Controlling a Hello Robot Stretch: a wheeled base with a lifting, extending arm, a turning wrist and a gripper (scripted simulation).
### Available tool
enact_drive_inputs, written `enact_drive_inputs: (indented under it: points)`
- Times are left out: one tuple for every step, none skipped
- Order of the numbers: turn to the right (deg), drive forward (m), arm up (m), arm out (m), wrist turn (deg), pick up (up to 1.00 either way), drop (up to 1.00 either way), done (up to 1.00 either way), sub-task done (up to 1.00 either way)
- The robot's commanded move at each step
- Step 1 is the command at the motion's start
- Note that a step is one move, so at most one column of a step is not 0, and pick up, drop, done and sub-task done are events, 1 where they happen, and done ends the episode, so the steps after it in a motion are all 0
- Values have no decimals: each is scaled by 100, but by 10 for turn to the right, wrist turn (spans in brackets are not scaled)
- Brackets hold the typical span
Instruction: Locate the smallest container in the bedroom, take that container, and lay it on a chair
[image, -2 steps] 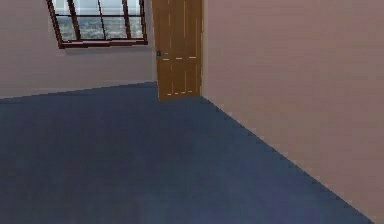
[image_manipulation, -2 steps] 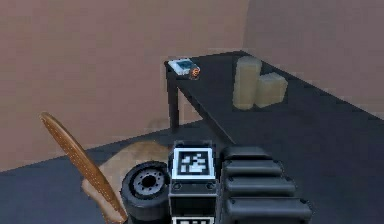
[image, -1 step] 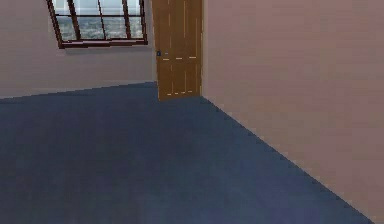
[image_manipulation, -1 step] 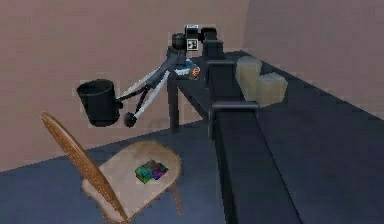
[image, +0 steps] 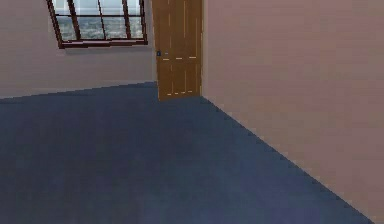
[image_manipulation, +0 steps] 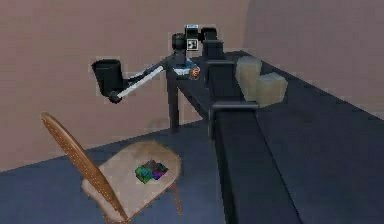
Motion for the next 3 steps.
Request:
enact_drive_inputs:
  points:
    - [0,0,-26,0,0,0,0,0,0]
    - [0,0,-32,0,0,0,0,0,0]
    - [0,0,0,0,0,0,100,0,0]
